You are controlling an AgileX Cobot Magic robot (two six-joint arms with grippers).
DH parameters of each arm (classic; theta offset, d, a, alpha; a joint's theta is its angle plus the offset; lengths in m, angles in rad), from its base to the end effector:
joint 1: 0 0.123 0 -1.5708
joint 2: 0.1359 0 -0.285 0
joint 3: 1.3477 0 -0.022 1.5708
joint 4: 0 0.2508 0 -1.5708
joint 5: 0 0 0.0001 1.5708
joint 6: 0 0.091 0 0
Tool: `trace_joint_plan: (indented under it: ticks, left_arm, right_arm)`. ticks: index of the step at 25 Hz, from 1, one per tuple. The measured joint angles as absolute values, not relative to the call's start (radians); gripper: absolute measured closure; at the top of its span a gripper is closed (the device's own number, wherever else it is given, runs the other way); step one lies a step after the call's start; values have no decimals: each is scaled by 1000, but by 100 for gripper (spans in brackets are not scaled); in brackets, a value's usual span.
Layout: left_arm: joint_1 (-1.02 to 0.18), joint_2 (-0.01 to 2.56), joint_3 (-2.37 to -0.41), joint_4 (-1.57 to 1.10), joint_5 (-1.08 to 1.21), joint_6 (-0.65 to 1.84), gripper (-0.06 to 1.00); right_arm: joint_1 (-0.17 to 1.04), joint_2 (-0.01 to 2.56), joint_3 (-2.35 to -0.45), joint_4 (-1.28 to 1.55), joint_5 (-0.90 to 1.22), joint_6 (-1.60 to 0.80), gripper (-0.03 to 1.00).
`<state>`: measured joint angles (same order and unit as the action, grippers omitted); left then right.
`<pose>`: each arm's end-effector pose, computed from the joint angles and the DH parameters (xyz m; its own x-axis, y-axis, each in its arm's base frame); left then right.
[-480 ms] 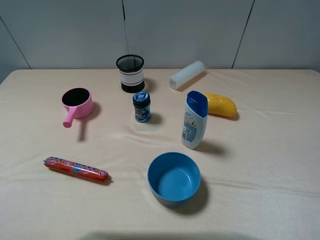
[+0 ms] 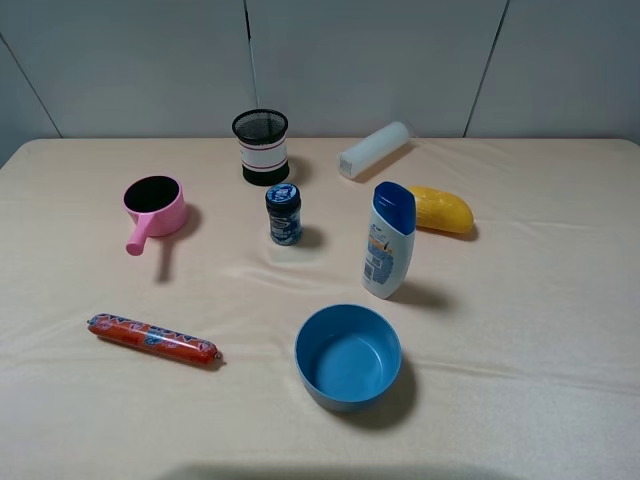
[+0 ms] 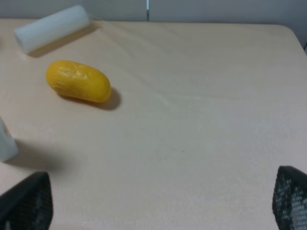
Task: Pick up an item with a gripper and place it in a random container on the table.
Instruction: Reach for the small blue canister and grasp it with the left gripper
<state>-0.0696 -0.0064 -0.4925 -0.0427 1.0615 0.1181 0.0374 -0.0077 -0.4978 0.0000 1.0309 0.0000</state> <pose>-0.0052 -0.0030 0.2752 -0.4441 0.1282 -0.8867 0.1464 0.9868 0.0694 -0.0046 -0.0002 0.2791 -0.4240 -0.0159 -0.9055 -0.0374 0.9993 0.0000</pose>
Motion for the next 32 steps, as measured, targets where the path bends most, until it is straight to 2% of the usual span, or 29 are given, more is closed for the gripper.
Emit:
trace_joint_plan:
  ticks: [20, 32]
  left_arm:
    - [-70, -2, -493, -38, 1062, 118, -2]
    - [-70, 316, -592, -32, 1048, 117, -1]
  right_arm:
    - [37, -8, -498, 0, 1031, 0, 27]
    - [37, -8, -498, 0, 1031, 0, 27]
